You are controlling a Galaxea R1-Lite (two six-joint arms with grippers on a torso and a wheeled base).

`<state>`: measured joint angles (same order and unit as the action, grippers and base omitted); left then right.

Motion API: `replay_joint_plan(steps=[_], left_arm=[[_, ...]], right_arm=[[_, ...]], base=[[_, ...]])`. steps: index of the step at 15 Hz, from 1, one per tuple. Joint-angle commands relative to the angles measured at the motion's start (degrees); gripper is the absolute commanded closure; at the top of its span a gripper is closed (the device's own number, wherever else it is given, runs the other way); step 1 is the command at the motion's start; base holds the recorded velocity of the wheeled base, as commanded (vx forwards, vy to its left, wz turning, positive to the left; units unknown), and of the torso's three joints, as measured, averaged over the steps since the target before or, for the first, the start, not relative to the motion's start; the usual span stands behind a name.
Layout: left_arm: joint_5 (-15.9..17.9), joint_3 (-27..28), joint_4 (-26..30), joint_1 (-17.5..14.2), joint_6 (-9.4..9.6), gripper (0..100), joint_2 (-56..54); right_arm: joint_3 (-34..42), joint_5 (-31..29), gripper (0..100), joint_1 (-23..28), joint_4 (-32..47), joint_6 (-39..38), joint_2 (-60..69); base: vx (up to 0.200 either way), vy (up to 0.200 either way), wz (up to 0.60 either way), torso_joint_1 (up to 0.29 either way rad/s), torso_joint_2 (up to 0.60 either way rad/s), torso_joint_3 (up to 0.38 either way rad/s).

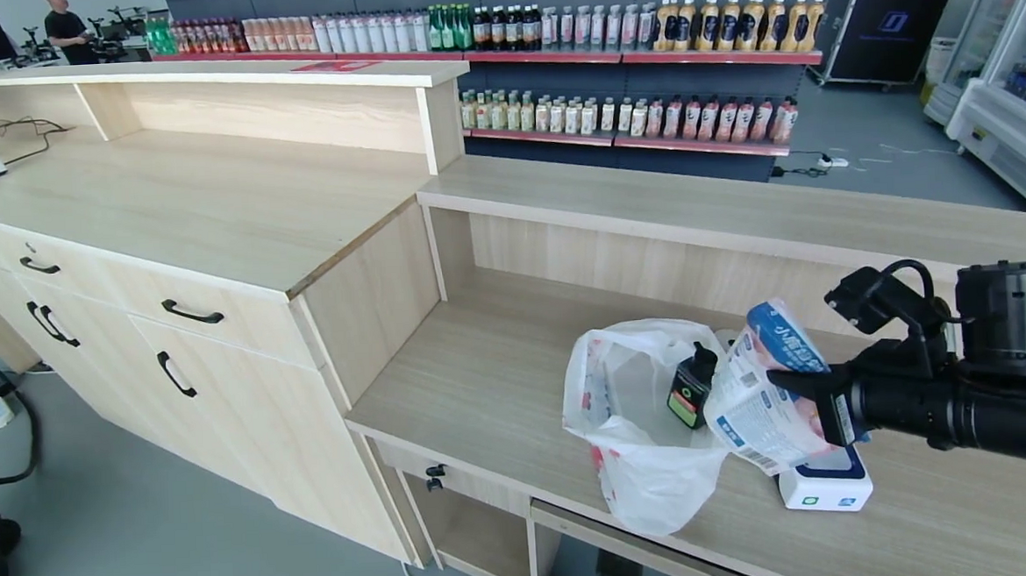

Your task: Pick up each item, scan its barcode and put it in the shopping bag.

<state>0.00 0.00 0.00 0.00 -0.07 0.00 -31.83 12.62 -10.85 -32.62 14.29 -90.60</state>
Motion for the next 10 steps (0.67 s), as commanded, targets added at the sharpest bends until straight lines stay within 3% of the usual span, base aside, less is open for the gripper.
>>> replay_joint_plan(steps=[1,3,10], left_arm=[[0.00,0.00,0.00,0.00,-0.01,0,0.00],[0.00,0.00,0.00,0.00,-0.01,0,0.00],[0.00,0.00,0.00,0.00,-0.01,0,0.00]], right_arm=[[0.01,1.18,100,0.04,-3.76,-0.75,-6.87],[0.45,8.30,100,0.48,-11.15,-0.93,-11.26],[1.07,9.18,100,3.64,-19.50,-0.93,-13.11]], base=[[0.000,0.000,0.00,0.000,0.00,0.000],[0.000,0.000,0.00,0.000,0.00,0.000],[0.000,0.000,0.00,0.000,0.00,0.000]])
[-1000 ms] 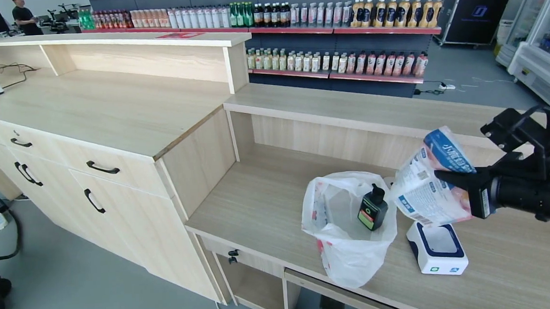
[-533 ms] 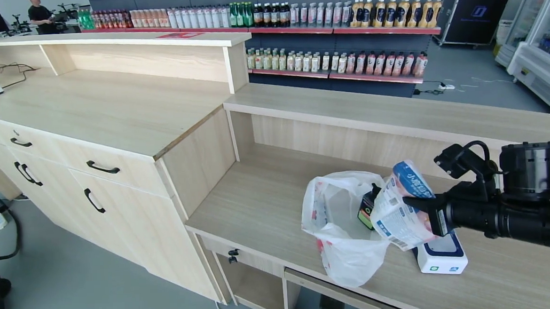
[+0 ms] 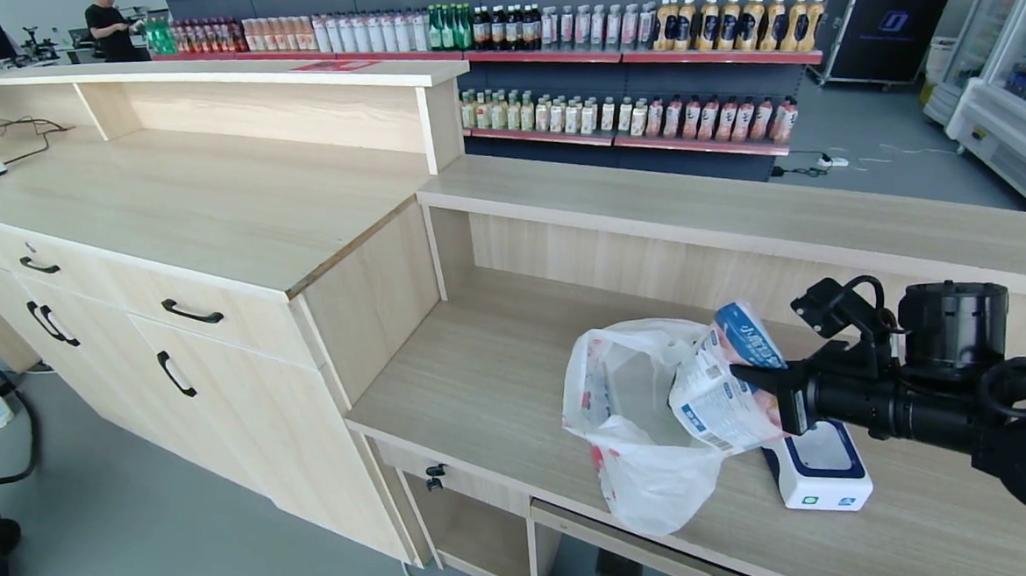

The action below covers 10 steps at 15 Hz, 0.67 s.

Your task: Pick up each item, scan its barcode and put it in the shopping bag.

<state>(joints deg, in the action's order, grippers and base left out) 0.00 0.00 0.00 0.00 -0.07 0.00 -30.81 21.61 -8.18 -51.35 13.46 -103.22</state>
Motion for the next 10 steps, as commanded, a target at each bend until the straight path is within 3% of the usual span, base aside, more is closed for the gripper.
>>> replay_joint_plan(steps=[1,4,10], left_arm=[[0.00,0.00,0.00,0.00,-0.01,0,0.00],[0.00,0.00,0.00,0.00,-0.01,0,0.00],[0.00,0.00,0.00,0.00,-0.01,0,0.00]], right_arm=[[-0.04,1.50,100,1.76,-2.00,-0.10,-0.67],[-0.13,8.18,100,4.93,-4.73,0.16,-2.69],[-0.40,15.74,100,6.86,-6.40,3.59,-6.38]], base=[[0.000,0.000,0.00,0.000,0.00,0.000],[0.000,0.000,0.00,0.000,0.00,0.000],[0.000,0.000,0.00,0.000,0.00,0.000]])
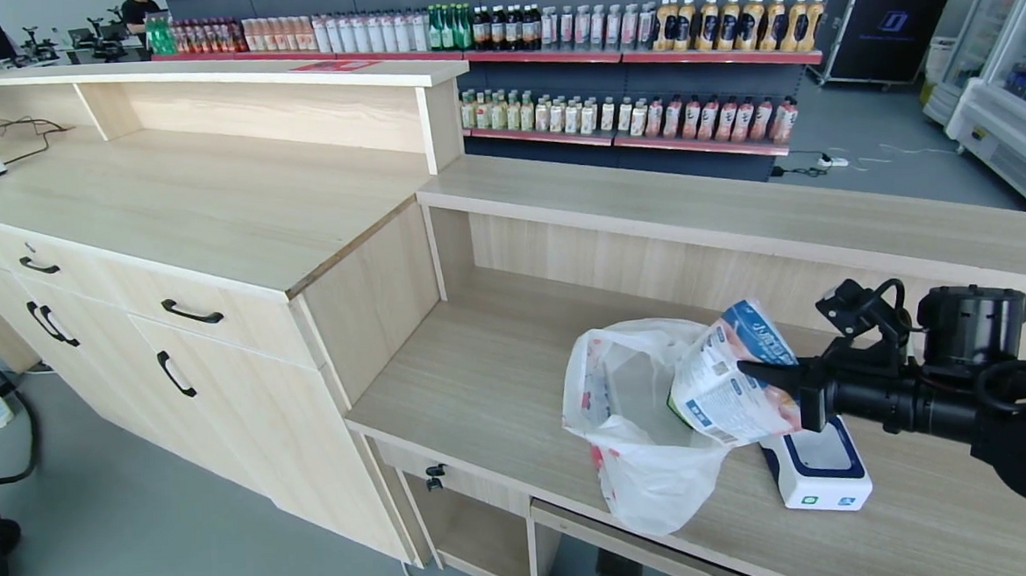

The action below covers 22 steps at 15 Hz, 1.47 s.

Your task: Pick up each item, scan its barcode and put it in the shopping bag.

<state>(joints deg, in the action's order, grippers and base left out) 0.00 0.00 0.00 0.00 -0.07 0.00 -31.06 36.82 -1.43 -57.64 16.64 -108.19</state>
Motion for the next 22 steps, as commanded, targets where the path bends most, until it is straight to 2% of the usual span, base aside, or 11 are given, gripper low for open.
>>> replay_joint_plan(steps=[1,4,6,17,22], left_arm=[[0.00,0.00,0.00,0.00,-0.01,0,0.00],[0.00,0.00,0.00,0.00,-0.01,0,0.00],[0.00,0.00,0.00,0.00,-0.01,0,0.00],[0.00,0.00,0.00,0.00,-0.01,0,0.00],[0.00,0.00,0.00,0.00,-0.01,0,0.00]], right_arm=[[-0.23,1.50,100,0.11,-0.11,2.43,-2.11],[0.12,2.47,100,0.11,0.07,8.32,-4.22],[-0.23,3.26,100,0.11,-0.37,9.64,-5.63],[-2.78,7.74,100,2.57,-5.91,8.41,-6.59],[-1.55,8.10,100,2.48,-6.35,8.50,-8.26]], base=[[0.000,0.000,0.00,0.000,0.00,0.000],[0.000,0.000,0.00,0.000,0.00,0.000],[0.000,0.000,0.00,0.000,0.00,0.000],[0.000,0.000,0.00,0.000,0.00,0.000],[0.000,0.000,0.00,0.000,0.00,0.000]])
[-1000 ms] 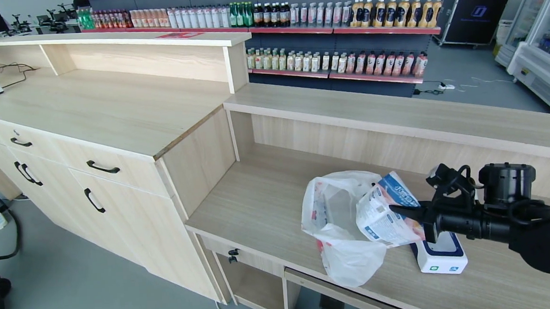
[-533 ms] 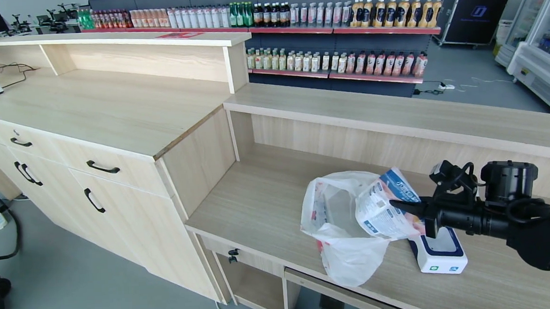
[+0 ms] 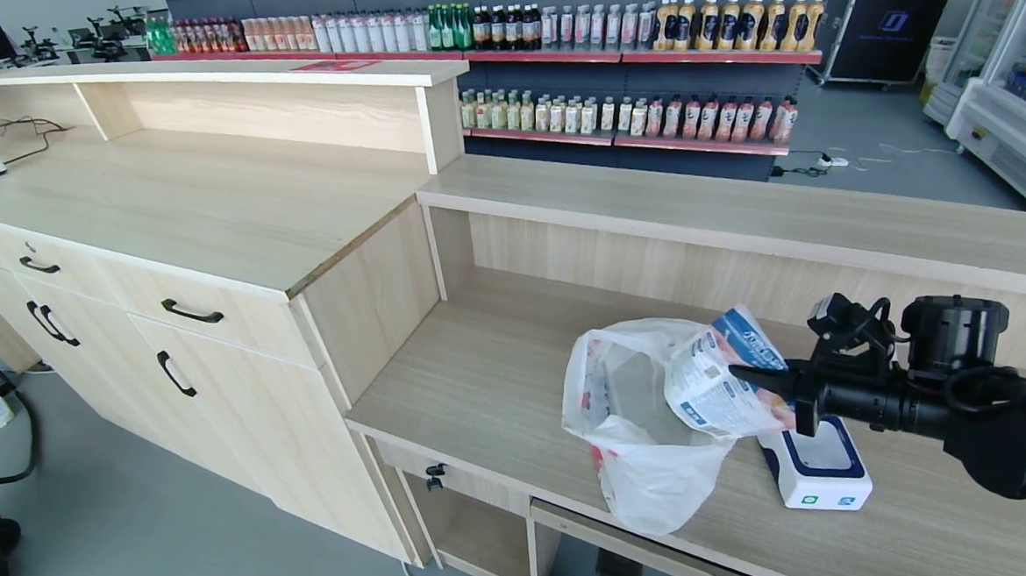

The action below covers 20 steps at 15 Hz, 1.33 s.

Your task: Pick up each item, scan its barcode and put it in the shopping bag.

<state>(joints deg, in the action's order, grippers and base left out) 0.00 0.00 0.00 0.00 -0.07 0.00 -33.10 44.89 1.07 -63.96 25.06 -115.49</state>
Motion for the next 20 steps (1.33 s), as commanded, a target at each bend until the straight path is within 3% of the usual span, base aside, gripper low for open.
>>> replay_joint_plan(steps=[1,8,20], left_arm=[[0.00,0.00,0.00,0.00,-0.01,0,0.00],[0.00,0.00,0.00,0.00,-0.01,0,0.00],[0.00,0.00,0.00,0.00,-0.01,0,0.00]], right_arm=[[0.67,0.03,100,0.07,-0.11,0.16,-1.58],[0.40,0.11,100,1.30,-0.28,0.34,-5.09],[-1.97,0.91,100,-1.16,-2.31,1.13,-8.96]], base=[[0.000,0.000,0.00,0.000,0.00,0.000],[0.000,0.000,0.00,0.000,0.00,0.000],[0.000,0.000,0.00,0.000,0.00,0.000]])
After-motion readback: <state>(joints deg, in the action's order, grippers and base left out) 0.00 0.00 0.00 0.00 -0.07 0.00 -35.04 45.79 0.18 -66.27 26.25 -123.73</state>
